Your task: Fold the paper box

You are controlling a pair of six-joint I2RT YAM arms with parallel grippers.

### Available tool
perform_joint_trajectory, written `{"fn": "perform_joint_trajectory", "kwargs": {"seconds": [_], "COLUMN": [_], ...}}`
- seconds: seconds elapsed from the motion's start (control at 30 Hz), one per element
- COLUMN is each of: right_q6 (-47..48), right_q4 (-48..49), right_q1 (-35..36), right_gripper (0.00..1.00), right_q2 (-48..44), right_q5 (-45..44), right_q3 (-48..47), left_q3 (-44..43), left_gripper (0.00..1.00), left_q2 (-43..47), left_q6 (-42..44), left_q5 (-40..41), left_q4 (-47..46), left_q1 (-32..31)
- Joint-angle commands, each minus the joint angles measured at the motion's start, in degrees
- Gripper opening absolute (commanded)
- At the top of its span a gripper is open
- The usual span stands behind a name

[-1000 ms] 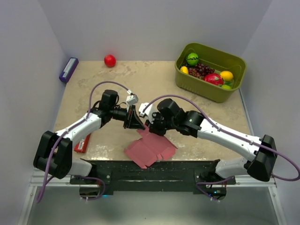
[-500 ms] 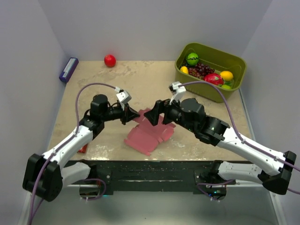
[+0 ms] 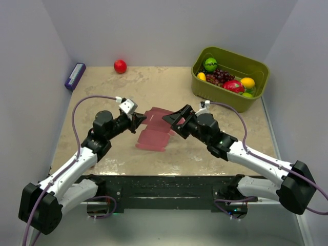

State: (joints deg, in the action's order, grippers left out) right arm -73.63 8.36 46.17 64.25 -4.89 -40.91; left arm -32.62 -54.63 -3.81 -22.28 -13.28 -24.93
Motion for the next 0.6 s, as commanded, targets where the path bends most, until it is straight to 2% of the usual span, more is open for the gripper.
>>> {"fn": "perform_joint_trajectory", "kwargs": {"seconds": [0.0,0.23,0.57], "right_q6": [-12.6,-21.6,-25.9], "right_q4": [5.9,7.9,7.9], "right_q1": [-3.2,-6.5,-9.6], "right_gripper": [0.86,0.83,0.78], "right_q2": [0.9,5.4,7.7], "right_q5": [1.1,3.6,2.5], "right_q3": [0.1,1.1,1.3], "left_q3": [0.5,1.1,1.2], "left_gripper": [0.0,0.0,0.0], "left_q2": [1.0,2.0,2.4], "left_q6": [1.6,2.8,5.1], "left_q5": [2.9,3.3,1.5], "left_q4": [-3.8,-3.9,-3.6], "left_q1": [-1.2,-1.9,-2.9]}}
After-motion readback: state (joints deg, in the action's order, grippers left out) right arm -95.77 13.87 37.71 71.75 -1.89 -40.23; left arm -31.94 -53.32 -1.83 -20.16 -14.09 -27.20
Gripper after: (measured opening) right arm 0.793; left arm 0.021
